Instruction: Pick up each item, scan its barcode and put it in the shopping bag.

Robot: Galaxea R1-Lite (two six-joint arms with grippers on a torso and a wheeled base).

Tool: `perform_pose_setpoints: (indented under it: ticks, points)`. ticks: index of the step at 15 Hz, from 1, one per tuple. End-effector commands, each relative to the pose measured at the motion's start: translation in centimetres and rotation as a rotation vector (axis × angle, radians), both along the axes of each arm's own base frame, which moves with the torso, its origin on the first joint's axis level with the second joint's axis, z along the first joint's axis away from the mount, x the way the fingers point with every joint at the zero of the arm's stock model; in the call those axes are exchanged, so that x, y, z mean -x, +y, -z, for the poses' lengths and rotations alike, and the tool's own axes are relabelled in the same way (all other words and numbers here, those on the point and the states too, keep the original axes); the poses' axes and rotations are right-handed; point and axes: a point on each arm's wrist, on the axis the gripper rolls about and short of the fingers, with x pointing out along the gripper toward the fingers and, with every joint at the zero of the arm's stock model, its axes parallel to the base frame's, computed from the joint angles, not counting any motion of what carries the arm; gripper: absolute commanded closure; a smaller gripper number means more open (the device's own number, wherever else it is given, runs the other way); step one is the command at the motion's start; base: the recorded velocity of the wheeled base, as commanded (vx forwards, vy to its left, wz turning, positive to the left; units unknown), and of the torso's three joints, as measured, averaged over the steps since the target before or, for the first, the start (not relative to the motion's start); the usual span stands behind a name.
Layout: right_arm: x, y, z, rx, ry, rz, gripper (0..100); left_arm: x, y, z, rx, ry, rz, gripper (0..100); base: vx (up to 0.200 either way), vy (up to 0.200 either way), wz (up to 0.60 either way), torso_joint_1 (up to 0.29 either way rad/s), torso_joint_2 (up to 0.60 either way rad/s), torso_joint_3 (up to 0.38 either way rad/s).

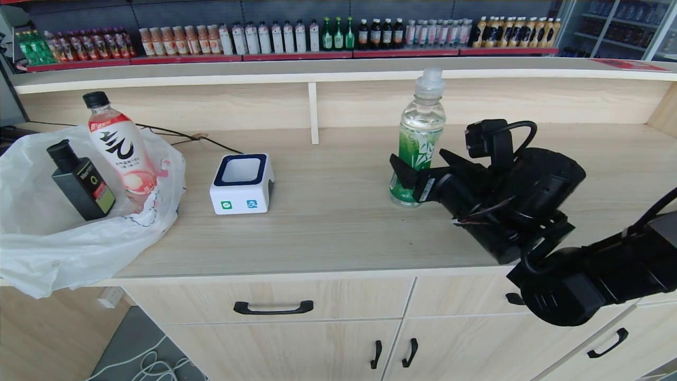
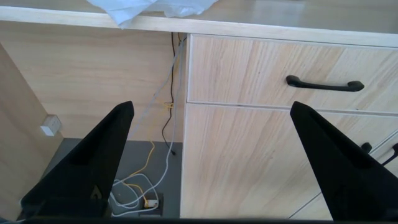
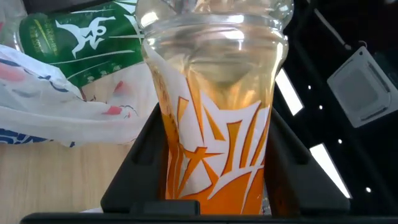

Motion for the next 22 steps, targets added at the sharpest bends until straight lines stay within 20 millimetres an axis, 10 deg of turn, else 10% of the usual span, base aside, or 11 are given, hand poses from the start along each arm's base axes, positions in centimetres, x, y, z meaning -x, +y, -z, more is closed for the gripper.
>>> perform_pose_setpoints:
  ticks: [1,22]
  points:
    - [-1.2,0.3,-0.2,0.003,-0.002,0.010,0,0.0,0.0,0.0,0.001,0.000,-0.001,0,0.000,0.000,0.00,0.000,0.00,0.000]
    - [-4.0,1.5,0.1,0.029,0.007,0.132,0,0.0,0.0,0.0,0.001,0.000,-0.001,0,0.000,0.000,0.00,0.000,0.00,0.000]
